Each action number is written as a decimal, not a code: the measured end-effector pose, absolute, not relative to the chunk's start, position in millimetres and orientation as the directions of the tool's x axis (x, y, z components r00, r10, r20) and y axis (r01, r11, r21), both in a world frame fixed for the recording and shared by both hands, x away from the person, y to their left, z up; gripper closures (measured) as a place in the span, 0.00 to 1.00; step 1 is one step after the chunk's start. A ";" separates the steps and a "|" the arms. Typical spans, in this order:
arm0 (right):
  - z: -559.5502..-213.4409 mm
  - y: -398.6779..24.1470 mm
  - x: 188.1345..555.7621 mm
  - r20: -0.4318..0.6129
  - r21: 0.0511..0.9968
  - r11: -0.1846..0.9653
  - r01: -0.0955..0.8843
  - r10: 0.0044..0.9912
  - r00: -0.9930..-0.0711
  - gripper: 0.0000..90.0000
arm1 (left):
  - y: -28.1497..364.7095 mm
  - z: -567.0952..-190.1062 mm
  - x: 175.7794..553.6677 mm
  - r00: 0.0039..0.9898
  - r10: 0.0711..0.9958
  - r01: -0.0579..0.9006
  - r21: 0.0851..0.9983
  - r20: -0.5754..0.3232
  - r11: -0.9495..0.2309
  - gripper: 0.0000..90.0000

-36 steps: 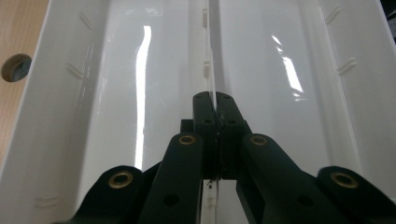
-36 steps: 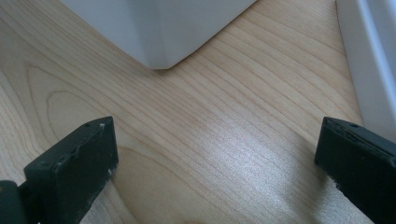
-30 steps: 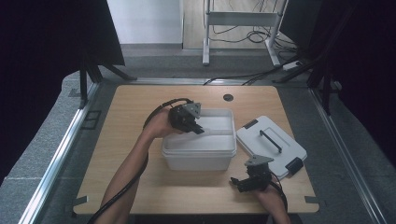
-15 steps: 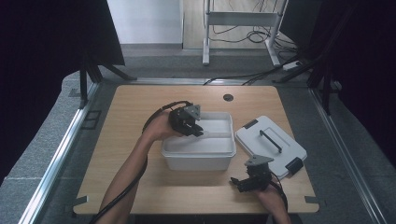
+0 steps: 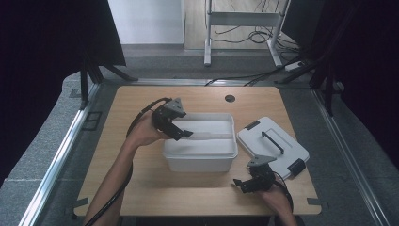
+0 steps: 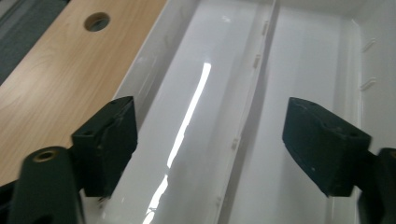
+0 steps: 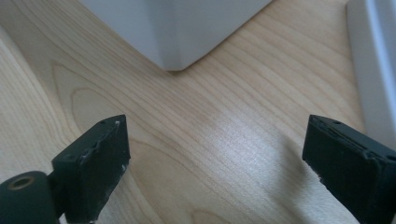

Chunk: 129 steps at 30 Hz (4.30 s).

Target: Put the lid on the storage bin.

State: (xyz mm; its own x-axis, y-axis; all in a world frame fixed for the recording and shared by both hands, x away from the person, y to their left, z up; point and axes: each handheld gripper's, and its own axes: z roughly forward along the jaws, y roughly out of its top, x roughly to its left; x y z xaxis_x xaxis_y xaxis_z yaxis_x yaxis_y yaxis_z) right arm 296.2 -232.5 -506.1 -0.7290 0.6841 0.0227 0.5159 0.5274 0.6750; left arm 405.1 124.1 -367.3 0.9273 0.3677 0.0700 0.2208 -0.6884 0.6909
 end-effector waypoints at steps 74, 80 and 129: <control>-398.9 -327.1 396.0 -0.110 0.577 0.603 0.551 0.726 -0.679 0.94 | 212.6 -522.2 274.1 0.773 0.634 0.491 0.665 -0.035 -0.563 0.00; -366.1 -333.0 389.9 -0.123 0.592 0.632 0.501 0.684 -0.719 0.94 | 212.7 -522.2 274.0 0.772 0.635 0.492 0.666 -0.035 -0.560 0.00; -311.9 -81.2 418.4 -0.121 0.580 0.808 -0.109 -0.047 -0.992 0.93 | 211.9 -522.2 273.4 0.788 0.615 0.478 0.666 -0.037 -0.573 0.00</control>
State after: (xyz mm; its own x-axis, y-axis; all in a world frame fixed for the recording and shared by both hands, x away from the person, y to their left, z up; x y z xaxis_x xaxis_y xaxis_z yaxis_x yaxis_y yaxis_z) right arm 418.4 -81.2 -311.9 -0.9915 -0.0471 -0.1209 -0.1091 0.8076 0.5795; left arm 273.4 211.9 -522.2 0.7878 0.6148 -0.0369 0.4781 -0.5727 0.6659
